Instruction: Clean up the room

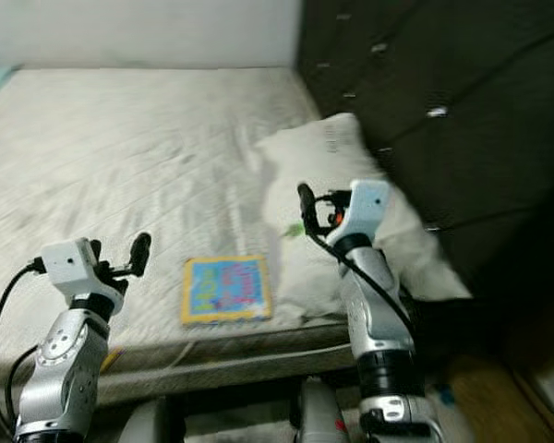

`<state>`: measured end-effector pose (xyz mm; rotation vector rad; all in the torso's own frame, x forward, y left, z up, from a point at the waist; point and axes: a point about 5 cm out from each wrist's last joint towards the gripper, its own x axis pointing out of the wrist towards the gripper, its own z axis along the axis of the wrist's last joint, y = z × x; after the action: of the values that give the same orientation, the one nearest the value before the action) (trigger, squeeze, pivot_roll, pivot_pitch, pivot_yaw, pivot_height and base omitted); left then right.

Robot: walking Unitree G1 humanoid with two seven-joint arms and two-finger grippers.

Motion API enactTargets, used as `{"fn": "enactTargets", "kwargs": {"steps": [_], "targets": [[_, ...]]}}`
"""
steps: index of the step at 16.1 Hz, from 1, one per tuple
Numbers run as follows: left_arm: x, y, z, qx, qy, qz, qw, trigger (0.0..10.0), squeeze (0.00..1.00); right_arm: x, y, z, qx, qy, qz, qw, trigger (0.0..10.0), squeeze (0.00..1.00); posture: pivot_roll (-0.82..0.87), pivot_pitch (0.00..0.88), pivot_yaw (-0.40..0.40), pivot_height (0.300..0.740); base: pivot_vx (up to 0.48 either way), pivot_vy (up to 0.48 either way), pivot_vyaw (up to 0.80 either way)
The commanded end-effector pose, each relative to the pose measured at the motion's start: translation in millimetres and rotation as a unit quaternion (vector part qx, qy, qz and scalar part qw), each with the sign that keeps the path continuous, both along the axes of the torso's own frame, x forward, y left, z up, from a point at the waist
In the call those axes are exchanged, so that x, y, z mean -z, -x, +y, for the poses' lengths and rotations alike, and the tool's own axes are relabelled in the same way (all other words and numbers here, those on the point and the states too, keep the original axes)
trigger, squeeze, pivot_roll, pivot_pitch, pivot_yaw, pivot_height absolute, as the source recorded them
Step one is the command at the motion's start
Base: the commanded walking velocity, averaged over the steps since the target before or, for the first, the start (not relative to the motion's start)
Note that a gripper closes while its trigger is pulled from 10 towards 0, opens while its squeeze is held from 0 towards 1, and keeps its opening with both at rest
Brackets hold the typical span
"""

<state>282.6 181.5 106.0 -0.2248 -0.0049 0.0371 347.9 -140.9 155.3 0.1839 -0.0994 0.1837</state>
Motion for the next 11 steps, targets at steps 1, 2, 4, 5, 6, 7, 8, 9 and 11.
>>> {"fn": "enactTargets", "kwargs": {"steps": [1,2,4,5,6,7,8,9,11], "targets": [[-5,-5.9,-1.8,0.002,-0.001,-0.011,1.000,10.0,0.00,-4,-2.7,-3.7,0.007,-0.007,-0.008,1.000,10.0,0.00,-0.09,0.000,0.002,0.693,0.000,0.000,-0.41],[-6,-7.9,-1.5,0.002,-0.002,-0.012,1.000,10.0,0.00,-5,-3.3,-3.8,0.007,-0.007,-0.009,1.000,10.0,0.00,-0.09,0.000,0.003,0.701,0.000,0.000,-0.41],[-7,-13.2,0.4,-0.007,-0.011,-0.022,1.000,10.0,0.00,-3,-4.4,-4.8,0.009,-0.008,-0.012,1.000,10.0,0.00,-0.10,0.000,0.007,0.727,0.000,0.000,-0.41],[-7,-13.8,1.1,-0.010,-0.016,-0.024,1.000,10.0,0.00,-2,-4.2,-4.8,0.009,-0.008,-0.012,1.000,10.0,0.00,-0.10,0.000,0.008,0.735,0.000,0.000,-0.41],[-8,-15.9,1.3,-0.015,-0.022,-0.026,0.999,10.0,0.00,-2,-2.8,-4.9,0.008,-0.008,-0.014,1.000,10.0,0.00,-0.11,0.000,0.010,0.740,0.000,0.000,-0.40],[-8,-16.8,1.2,-0.017,-0.023,-0.027,0.999,10.0,0.00,-2,-2.1,-4.9,0.007,-0.007,-0.015,1.000,10.0,0.00,-0.11,0.000,0.010,0.740,0.000,0.000,-0.41],[-6,-17.0,0.0,-0.009,-0.017,-0.023,1.000,10.0,0.00,1,0.2,-4.3,0.003,-0.004,-0.013,1.000,10.0,0.00,-0.11,0.000,0.014,0.740,0.000,0.000,0.00],[-6,-17.1,-0.4,-0.007,-0.017,-0.024,1.000,10.0,0.00,2,1.0,-4.2,0.003,-0.003,-0.014,1.000,10.0,0.00,-0.11,0.000,0.019,0.740,0.000,0.000,0.00],[-4,-16.2,-1.6,0.000,-0.020,-0.020,1.000,10.0,0.00,6,3.2,-4.3,0.003,-0.002,-0.010,1.000,10.0,0.00,-0.10,0.000,0.026,0.740,0.000,0.000,0.00]]}}
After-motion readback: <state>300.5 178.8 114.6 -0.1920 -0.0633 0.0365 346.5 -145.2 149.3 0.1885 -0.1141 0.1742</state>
